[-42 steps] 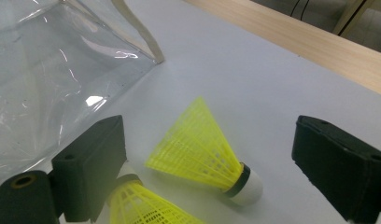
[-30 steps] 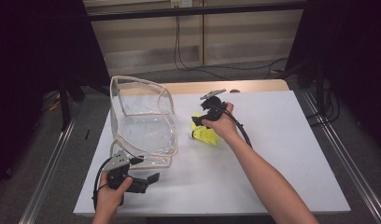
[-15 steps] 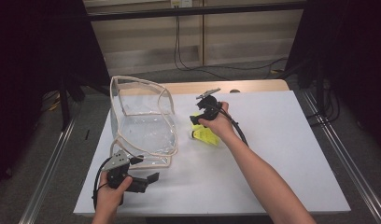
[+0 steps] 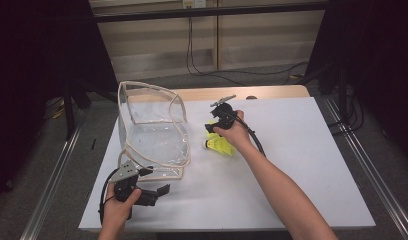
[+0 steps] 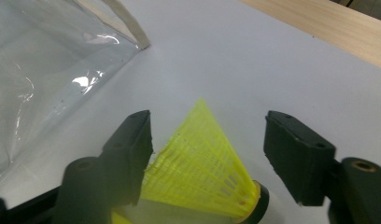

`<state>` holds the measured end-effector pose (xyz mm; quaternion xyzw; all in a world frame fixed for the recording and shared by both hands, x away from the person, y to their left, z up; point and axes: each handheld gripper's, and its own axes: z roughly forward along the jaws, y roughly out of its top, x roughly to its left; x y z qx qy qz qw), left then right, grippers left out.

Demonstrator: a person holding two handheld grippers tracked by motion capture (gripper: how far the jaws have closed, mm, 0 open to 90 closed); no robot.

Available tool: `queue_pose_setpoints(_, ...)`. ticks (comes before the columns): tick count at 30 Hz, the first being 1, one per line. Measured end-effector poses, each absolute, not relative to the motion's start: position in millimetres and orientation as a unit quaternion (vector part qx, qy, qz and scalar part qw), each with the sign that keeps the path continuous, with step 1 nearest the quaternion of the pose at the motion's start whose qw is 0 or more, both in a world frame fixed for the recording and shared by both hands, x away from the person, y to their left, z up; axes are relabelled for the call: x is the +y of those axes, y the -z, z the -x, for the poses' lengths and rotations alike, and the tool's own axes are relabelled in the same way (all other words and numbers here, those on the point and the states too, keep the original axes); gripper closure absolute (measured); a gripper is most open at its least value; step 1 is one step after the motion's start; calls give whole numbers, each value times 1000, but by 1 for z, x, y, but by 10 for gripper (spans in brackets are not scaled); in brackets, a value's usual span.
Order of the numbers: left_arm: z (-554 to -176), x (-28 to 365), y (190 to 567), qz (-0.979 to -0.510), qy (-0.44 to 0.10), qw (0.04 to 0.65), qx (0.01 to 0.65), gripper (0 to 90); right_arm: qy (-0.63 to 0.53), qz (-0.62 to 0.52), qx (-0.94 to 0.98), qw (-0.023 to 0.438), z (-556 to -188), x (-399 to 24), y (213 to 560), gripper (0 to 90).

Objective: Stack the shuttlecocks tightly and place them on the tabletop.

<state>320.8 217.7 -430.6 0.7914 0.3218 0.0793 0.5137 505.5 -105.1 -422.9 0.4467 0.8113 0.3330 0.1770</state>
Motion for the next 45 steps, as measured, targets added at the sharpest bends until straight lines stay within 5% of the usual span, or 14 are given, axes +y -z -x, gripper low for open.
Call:
queue_pose_setpoints(13, -321, 218, 430, -792, -80, 513, 322, 36, -320, -465, 802, 194, -507, -127, 411, 487)
queue_pose_setpoints(24, -321, 218, 430, -792, -82, 513, 321, 36, -301, -445, 822, 189, -505, -123, 428, 469)
queue_pose_setpoints(38, -321, 219, 430, -791, -83, 514, 322, 36, -313, -452, 803, 231, -504, -150, 409, 875)
queue_pose_setpoints(45, -321, 218, 430, -791, -83, 513, 322, 36, -342, -481, 777, 219, -501, -180, 404, 895)
